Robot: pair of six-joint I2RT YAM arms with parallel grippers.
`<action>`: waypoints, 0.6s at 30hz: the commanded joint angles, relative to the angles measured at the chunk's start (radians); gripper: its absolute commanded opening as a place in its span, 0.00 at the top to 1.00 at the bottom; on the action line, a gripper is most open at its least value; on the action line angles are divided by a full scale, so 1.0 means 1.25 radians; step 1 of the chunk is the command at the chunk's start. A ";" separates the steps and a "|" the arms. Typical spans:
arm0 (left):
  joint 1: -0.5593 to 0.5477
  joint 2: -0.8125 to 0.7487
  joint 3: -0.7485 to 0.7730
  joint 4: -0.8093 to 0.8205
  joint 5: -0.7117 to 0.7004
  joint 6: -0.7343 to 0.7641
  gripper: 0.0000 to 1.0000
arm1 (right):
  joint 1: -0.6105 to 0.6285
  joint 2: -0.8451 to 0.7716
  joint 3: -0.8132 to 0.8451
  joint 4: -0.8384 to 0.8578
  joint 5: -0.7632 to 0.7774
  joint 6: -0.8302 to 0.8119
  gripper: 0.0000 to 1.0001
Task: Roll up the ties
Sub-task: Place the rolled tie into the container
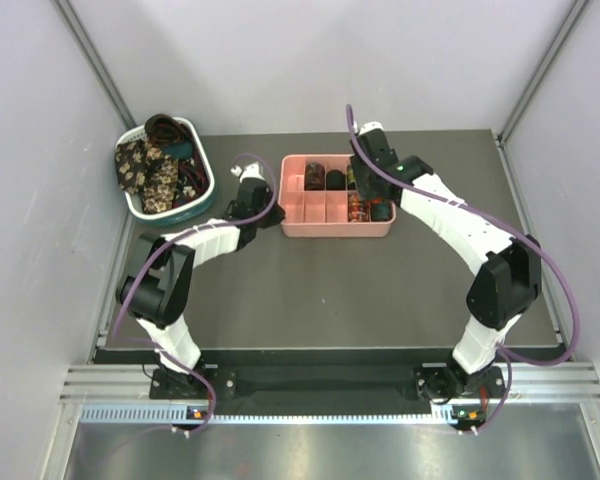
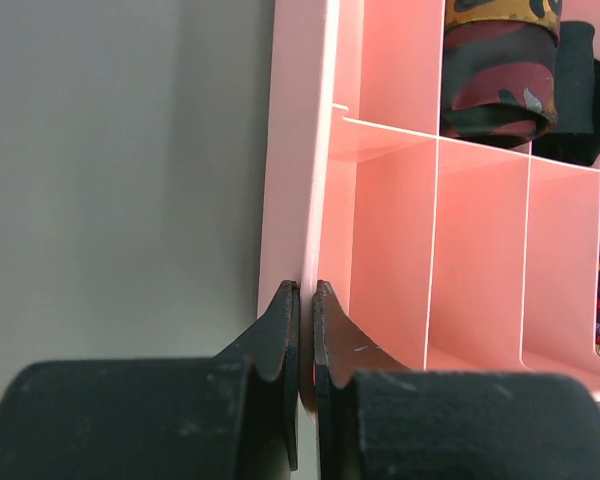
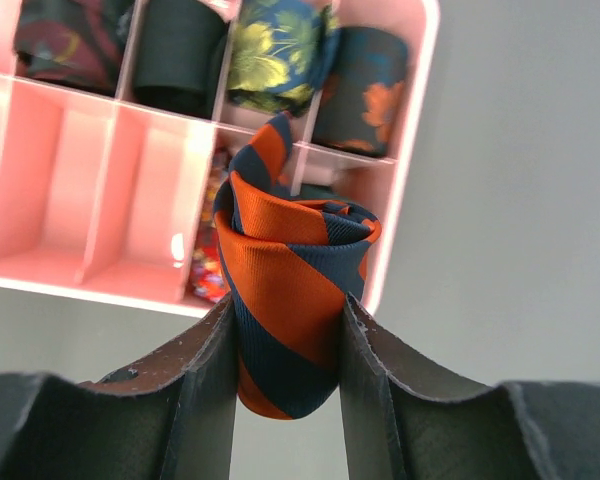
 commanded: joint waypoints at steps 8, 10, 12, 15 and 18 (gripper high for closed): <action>-0.048 -0.060 -0.015 0.002 -0.016 -0.090 0.96 | 0.041 0.004 -0.025 0.012 -0.031 0.061 1.00; -0.051 -0.063 -0.009 -0.012 -0.023 -0.088 0.39 | 0.045 0.013 -0.026 0.017 -0.036 0.068 1.00; -0.051 -0.071 -0.018 -0.008 -0.029 -0.084 0.24 | 0.043 0.029 -0.024 0.028 -0.044 0.072 1.00; -0.051 -0.087 -0.032 0.004 -0.037 -0.079 0.01 | 0.045 0.047 -0.021 0.041 -0.061 0.079 1.00; -0.051 -0.098 -0.032 -0.002 -0.047 -0.064 0.01 | 0.045 0.066 -0.018 0.052 -0.077 0.087 1.00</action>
